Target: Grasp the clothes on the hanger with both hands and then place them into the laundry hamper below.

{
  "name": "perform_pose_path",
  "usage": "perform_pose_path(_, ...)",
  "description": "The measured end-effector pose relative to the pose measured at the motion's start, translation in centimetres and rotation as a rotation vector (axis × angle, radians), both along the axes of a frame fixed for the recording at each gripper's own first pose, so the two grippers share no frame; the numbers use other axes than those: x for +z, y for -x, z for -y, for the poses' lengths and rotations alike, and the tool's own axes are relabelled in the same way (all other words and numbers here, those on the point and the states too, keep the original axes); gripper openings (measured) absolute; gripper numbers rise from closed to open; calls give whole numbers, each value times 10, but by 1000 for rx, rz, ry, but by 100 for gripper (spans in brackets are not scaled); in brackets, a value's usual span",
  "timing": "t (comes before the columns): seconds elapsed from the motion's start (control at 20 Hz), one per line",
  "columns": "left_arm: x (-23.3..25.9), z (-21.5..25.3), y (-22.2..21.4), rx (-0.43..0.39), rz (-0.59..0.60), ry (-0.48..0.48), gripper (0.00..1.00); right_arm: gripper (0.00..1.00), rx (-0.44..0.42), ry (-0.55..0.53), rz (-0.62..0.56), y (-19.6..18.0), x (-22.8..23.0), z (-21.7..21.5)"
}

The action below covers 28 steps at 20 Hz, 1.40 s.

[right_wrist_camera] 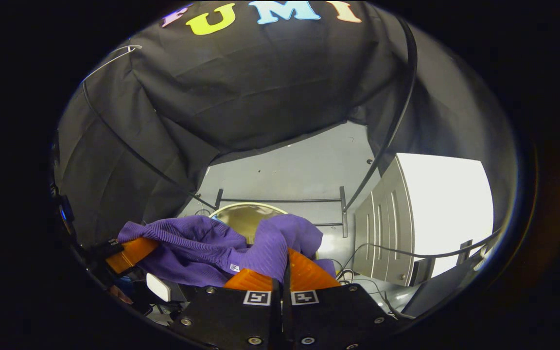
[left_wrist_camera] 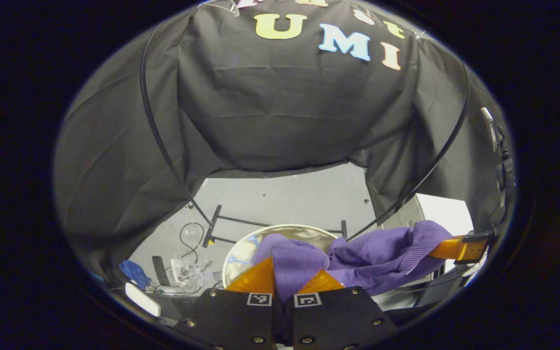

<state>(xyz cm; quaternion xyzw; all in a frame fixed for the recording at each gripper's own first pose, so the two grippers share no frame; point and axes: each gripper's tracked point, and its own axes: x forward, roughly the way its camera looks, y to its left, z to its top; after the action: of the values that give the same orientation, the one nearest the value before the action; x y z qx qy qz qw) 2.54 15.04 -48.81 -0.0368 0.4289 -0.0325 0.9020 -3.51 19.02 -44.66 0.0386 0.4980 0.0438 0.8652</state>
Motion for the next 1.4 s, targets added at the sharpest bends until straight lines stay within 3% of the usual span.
perform_pose_path(0.2, -11, -3, 5, -10, -16, 6, 2, 4, 41, 3, -25, 6, -3, -10)
perform_pose_path(0.4, -12, -6, 10, -2, -12, 13, 5, 14, 95, -26, -50, 15, 0, -20)
perform_pose_path(0.45, -7, -4, 14, 2, -6, 20, 20, 22, 117, -36, -49, 18, 3, -23)
perform_pose_path(0.65, 1, -6, 25, 44, -13, -1, 83, 94, 175, -15, -16, 18, 17, -9)
perform_pose_path(0.7, 5, -7, 25, 50, -6, -14, 98, 98, 172, -8, 5, 15, 23, -4)
perform_pose_path(0.75, 10, -3, 23, 51, 5, -23, 100, 96, 165, -15, 24, 11, 30, 0)
perform_pose_path(1.05, 106, 15, 15, 106, 160, -104, 98, 96, 92, -11, 281, -31, 109, 66)
perform_pose_path(1.4, 313, 79, -7, 183, 532, -189, 100, 95, -5, 4, 673, -52, 249, 173)
